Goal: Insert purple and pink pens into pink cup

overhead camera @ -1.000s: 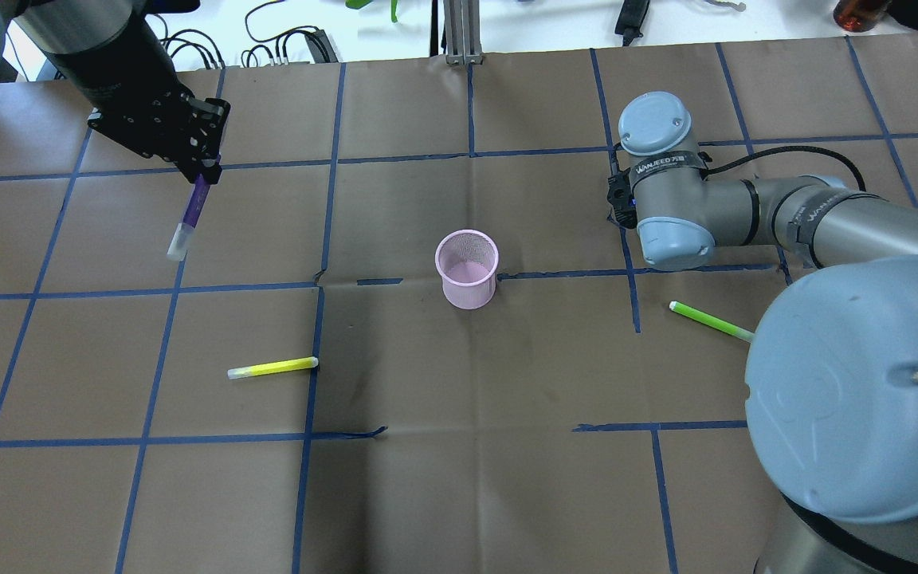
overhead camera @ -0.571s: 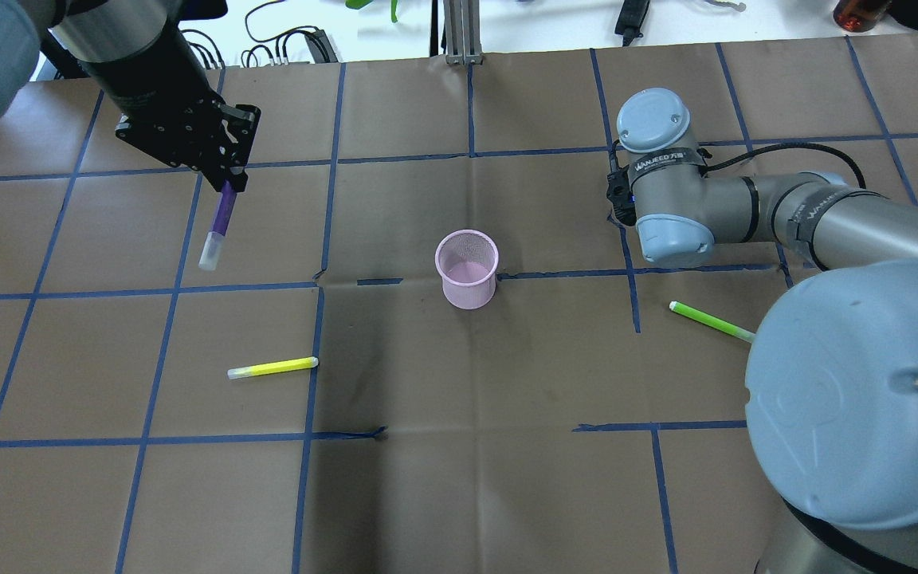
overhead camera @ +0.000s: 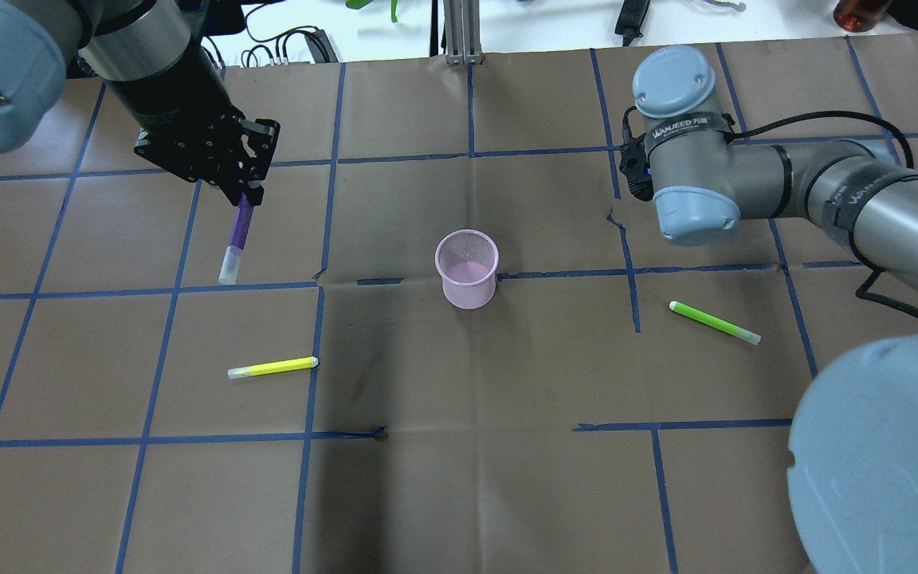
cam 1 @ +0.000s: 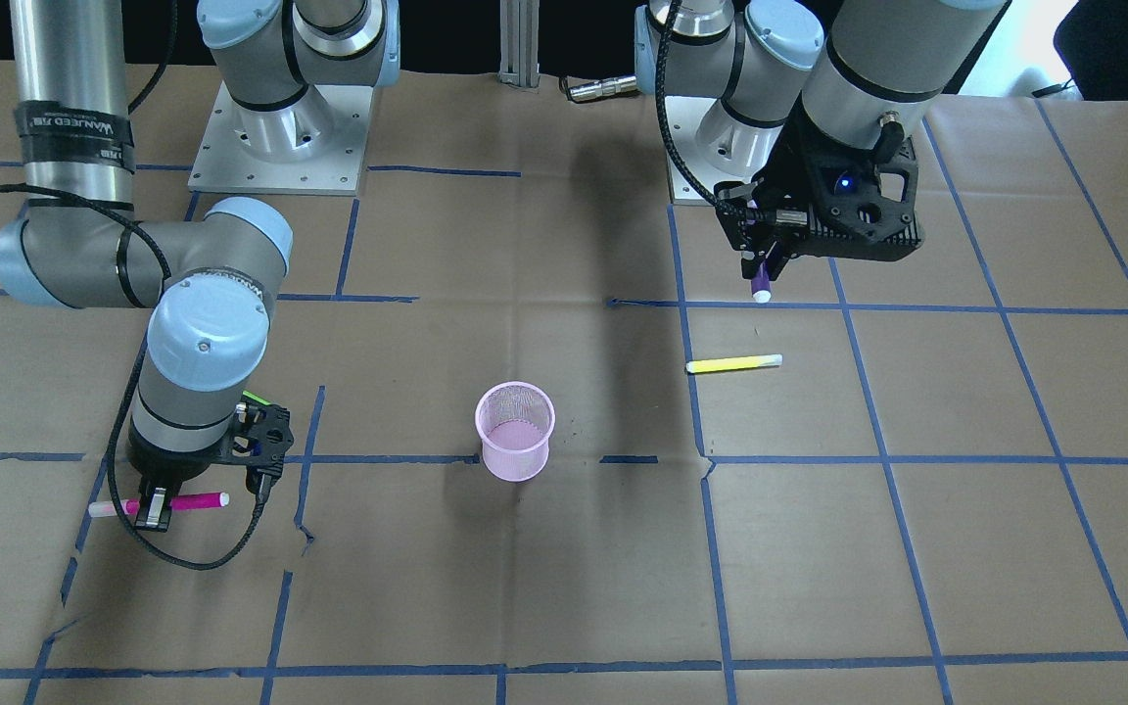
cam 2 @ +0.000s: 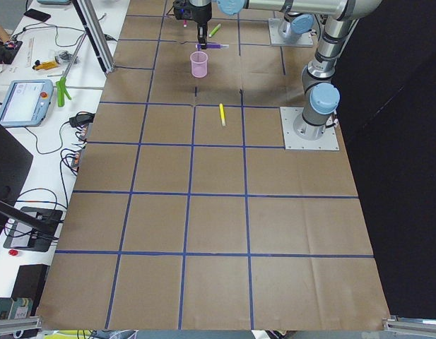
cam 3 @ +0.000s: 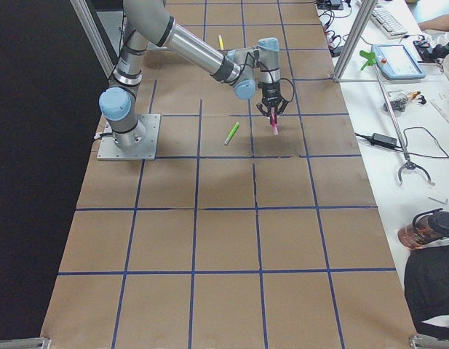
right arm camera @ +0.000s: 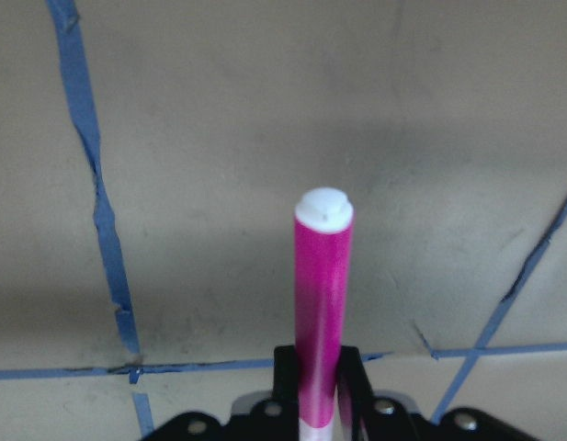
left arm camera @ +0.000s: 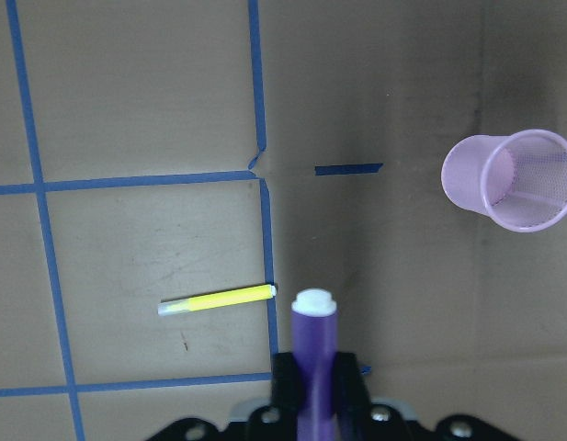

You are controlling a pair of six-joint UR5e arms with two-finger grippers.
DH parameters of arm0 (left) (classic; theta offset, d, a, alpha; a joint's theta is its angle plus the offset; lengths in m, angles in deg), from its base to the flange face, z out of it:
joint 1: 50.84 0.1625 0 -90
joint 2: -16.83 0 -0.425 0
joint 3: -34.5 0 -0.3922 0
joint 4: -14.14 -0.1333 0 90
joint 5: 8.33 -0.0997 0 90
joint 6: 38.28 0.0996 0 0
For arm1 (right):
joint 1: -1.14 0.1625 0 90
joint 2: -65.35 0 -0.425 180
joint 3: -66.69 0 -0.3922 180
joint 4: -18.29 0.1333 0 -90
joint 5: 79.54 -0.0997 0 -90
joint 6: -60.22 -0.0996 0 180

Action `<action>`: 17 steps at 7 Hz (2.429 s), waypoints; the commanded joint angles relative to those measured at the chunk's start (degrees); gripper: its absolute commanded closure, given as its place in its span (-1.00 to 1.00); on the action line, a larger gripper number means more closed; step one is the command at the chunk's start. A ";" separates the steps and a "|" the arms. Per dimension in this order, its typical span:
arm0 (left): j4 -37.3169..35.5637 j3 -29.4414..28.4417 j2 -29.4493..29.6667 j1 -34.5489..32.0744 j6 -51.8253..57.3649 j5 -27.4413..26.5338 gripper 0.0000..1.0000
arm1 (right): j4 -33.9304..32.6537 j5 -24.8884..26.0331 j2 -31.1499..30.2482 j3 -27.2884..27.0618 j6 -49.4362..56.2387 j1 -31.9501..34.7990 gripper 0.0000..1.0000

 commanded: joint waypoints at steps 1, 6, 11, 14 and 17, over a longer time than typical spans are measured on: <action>-0.02 0.08 -0.15 -0.05 0.31 -0.12 1.00 | 2.08 -4.42 -5.74 0.07 -0.28 -0.16 0.94; -0.10 0.08 -0.15 0.04 0.40 0.14 1.00 | 12.01 -18.57 -16.21 0.16 -4.77 -0.69 0.96; -13.87 4.98 -0.67 -0.05 4.16 2.95 1.00 | 42.19 -23.62 -19.22 15.59 -13.37 -0.69 0.97; -16.10 7.63 -1.55 0.92 12.06 5.67 1.00 | 45.59 -27.13 -19.39 16.59 -15.66 -0.69 0.97; -16.80 9.48 -1.99 2.23 18.83 9.19 1.00 | 47.18 -27.13 -19.66 16.68 -15.84 -0.51 0.97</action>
